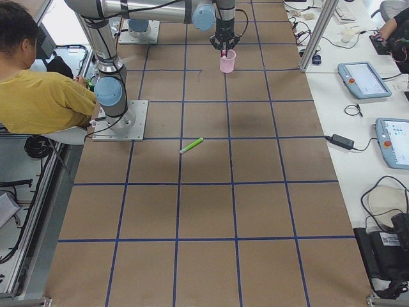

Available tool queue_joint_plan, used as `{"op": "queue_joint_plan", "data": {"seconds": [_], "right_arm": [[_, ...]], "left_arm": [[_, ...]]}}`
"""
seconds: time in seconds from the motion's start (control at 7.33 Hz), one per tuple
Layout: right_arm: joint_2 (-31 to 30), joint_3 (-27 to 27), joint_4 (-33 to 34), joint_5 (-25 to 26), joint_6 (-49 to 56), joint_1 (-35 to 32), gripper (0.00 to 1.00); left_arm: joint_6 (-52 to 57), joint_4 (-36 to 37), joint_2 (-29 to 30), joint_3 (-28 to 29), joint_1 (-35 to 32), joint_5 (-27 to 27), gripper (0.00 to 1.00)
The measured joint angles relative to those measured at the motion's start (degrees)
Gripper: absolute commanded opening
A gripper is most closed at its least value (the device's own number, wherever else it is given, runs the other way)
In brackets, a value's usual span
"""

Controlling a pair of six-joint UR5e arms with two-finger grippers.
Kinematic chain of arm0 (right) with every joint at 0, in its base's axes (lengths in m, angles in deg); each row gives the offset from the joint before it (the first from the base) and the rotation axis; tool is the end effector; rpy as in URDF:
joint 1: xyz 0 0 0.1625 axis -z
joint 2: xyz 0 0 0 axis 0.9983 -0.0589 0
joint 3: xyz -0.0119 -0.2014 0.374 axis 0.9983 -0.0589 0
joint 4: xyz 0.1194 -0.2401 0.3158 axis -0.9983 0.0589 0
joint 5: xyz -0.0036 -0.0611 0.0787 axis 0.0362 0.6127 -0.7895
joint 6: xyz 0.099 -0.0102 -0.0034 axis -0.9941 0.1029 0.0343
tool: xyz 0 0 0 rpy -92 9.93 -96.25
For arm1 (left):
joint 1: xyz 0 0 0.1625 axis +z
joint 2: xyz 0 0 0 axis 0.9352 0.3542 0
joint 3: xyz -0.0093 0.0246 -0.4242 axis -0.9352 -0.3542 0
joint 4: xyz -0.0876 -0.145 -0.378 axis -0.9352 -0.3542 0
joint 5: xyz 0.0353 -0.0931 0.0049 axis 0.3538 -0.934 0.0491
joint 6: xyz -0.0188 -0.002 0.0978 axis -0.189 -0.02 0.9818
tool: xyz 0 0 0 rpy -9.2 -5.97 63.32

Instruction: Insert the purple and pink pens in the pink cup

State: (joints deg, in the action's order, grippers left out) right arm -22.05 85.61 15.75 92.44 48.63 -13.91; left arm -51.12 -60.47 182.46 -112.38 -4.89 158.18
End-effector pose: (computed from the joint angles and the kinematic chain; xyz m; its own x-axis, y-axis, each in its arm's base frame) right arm 0.2202 -0.5081 0.4259 -0.0513 -0.9940 0.0962 -0.9952 0.0589 0.0779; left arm 0.0015 -0.5641 0.4375 -0.8943 -0.3943 0.2117 -0.4208 0.9019 -0.0978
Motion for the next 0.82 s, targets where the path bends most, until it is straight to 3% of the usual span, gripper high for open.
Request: {"op": "queue_joint_plan", "data": {"seconds": [0.55, 0.82], "right_arm": [[8.0, -0.5, 7.1, 12.4, -23.3, -14.2, 0.05], [12.7, -3.4, 7.4, 15.4, -29.6, -17.5, 0.05]], "left_arm": [[0.1, 0.1, -0.3, 0.0, -0.6, 0.0, 0.04], [0.0, 0.1, -0.3, -0.1, -0.6, 0.0, 0.04]]}}
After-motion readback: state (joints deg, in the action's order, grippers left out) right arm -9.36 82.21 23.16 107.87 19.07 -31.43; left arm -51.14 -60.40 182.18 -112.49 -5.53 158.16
